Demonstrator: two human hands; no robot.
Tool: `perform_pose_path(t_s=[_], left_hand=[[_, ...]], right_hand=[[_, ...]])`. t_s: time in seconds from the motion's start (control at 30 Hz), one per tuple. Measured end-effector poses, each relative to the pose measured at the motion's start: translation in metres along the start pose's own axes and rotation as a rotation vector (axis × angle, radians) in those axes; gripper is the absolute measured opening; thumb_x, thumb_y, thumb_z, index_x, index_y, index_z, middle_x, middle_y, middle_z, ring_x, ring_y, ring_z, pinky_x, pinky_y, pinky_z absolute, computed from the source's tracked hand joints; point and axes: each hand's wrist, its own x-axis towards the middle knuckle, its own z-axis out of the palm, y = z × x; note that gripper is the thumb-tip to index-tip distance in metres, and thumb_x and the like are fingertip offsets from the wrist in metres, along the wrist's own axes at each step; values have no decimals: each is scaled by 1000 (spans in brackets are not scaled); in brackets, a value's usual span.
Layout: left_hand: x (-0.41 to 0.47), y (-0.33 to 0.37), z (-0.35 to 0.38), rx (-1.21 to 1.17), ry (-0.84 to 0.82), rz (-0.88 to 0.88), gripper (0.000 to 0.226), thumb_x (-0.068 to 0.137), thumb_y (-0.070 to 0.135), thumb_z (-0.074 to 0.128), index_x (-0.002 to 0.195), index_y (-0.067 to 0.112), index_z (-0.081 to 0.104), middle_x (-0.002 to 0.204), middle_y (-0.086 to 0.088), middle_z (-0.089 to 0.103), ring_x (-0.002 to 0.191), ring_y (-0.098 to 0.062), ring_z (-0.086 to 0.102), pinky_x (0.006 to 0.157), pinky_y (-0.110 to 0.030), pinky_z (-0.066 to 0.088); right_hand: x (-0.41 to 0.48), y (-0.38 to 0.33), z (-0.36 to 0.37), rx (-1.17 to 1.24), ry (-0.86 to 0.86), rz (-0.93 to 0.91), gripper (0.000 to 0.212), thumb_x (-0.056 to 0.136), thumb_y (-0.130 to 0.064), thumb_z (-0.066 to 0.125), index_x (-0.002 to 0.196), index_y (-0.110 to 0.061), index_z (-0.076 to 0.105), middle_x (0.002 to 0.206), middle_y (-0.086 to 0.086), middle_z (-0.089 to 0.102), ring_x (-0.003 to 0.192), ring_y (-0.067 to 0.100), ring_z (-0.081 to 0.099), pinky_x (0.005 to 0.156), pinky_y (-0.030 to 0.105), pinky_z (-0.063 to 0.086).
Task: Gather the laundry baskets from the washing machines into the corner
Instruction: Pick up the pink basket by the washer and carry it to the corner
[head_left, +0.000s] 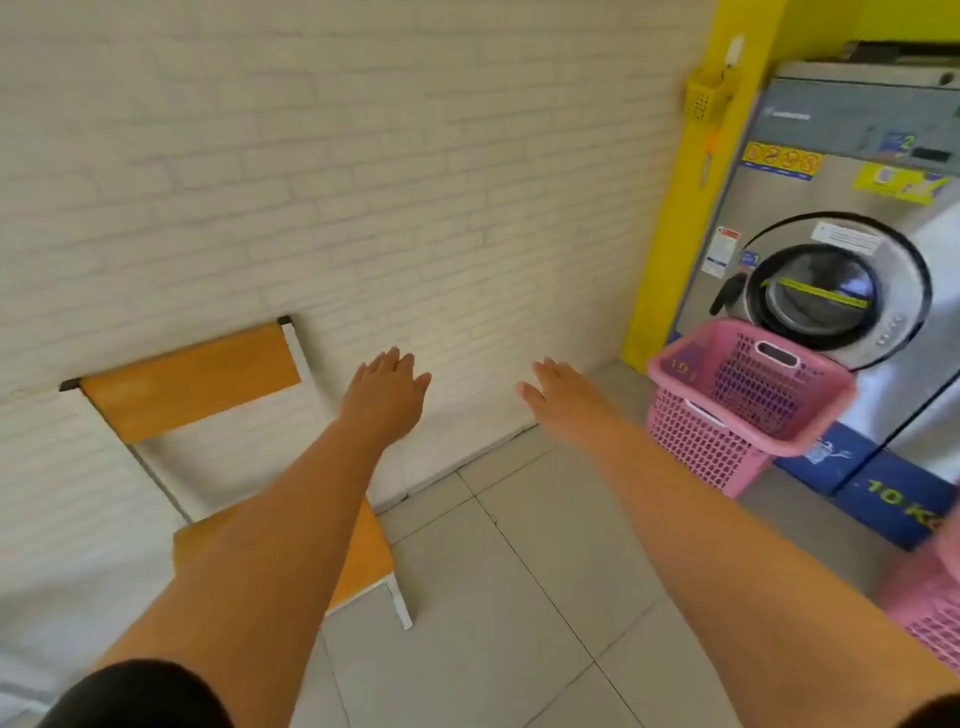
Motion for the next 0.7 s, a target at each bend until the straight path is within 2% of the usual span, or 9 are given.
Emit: perform_pose_path(t_s=[0.13, 0.2, 0.37, 0.57, 0.7], left_hand=[[19, 54, 41, -42, -102, 77, 58, 103, 39, 19, 152, 9, 15, 161, -12, 9, 149, -26, 9, 123, -40, 6], [31, 85, 63, -64, -143, 121, 58, 103, 38, 21, 152, 9, 16, 161, -12, 11, 149, -25, 10, 123, -39, 7], [65, 158, 108, -79, -232, 227, 58, 102, 40, 25, 151, 9, 21, 160, -14, 16, 148, -27, 15, 122, -39, 12], [104, 240, 142, -131, -300, 298, 58, 102, 39, 30, 150, 8, 25, 159, -14, 21, 147, -29, 20, 120, -42, 19], [138, 279, 169, -128, -356, 352, 56, 101, 38, 32, 149, 9, 26, 158, -14, 24, 146, -30, 22, 119, -42, 22]], right_hand=[[-11, 67, 9, 47, 33, 123, 53, 100, -40, 31, 139, -4, 38, 147, 19, 40, 132, 33, 40, 107, 44, 32], [-20, 104, 12, 61, 20, 205, 50, 101, -37, 33, 135, -2, 42, 137, 20, 48, 124, 35, 48, 101, 44, 38], [-41, 189, 7, 193, 41, 373, 50, 100, -36, 37, 138, -4, 41, 142, 17, 46, 130, 33, 43, 108, 42, 34], [-43, 271, 5, 293, 91, 524, 49, 96, -45, 37, 134, -15, 45, 138, 10, 52, 121, 30, 51, 102, 47, 43], [-33, 314, 11, 346, 115, 599, 53, 95, -48, 35, 138, -18, 42, 142, 8, 50, 126, 28, 49, 104, 49, 42]])
